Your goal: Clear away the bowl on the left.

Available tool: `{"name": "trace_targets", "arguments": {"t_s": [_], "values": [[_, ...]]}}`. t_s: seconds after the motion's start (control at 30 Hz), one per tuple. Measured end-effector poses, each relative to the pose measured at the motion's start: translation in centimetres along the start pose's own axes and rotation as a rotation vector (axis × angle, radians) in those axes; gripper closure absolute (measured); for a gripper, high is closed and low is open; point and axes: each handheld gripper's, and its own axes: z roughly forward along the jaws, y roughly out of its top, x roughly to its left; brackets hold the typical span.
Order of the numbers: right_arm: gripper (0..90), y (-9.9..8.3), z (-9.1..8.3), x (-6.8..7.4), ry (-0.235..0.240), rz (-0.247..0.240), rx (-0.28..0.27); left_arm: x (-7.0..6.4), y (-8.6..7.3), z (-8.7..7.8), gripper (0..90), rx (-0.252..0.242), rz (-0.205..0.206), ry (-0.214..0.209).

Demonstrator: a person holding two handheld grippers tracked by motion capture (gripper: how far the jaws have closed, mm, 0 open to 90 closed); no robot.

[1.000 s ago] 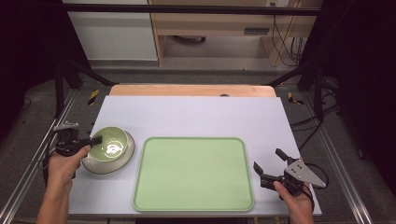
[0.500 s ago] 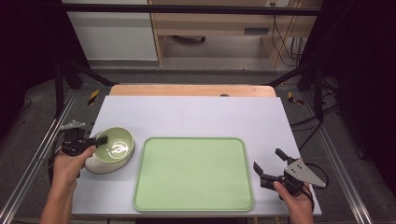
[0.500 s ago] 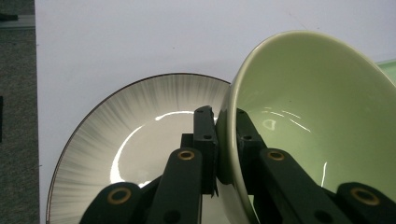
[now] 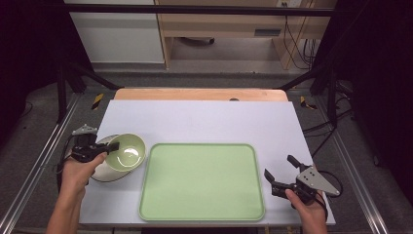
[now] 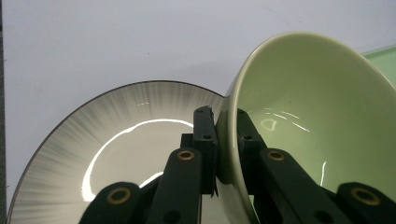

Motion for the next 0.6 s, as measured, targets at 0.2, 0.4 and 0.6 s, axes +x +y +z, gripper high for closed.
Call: {"name": "trace_targets", "arguments": {"t_s": [0.2,0.4,0.6], "values": [[5.4,0.1,-0.1,0.2,-0.002,-0.005,-0.006,-1.0,0.5,-0.2,82.9,-0.017,0.014,-0.02],[5.4,0.1,-0.1,0.2,0.0,-0.001,-0.011,-1.8,0.8,-0.2,82.9,-0.021,0.019,-0.044],[5.4,0.1,-0.2,0.2,-0.008,-0.001,-0.011,-2.6,1.2,-0.1,82.8,-0.024,0.034,-0.075]]}}
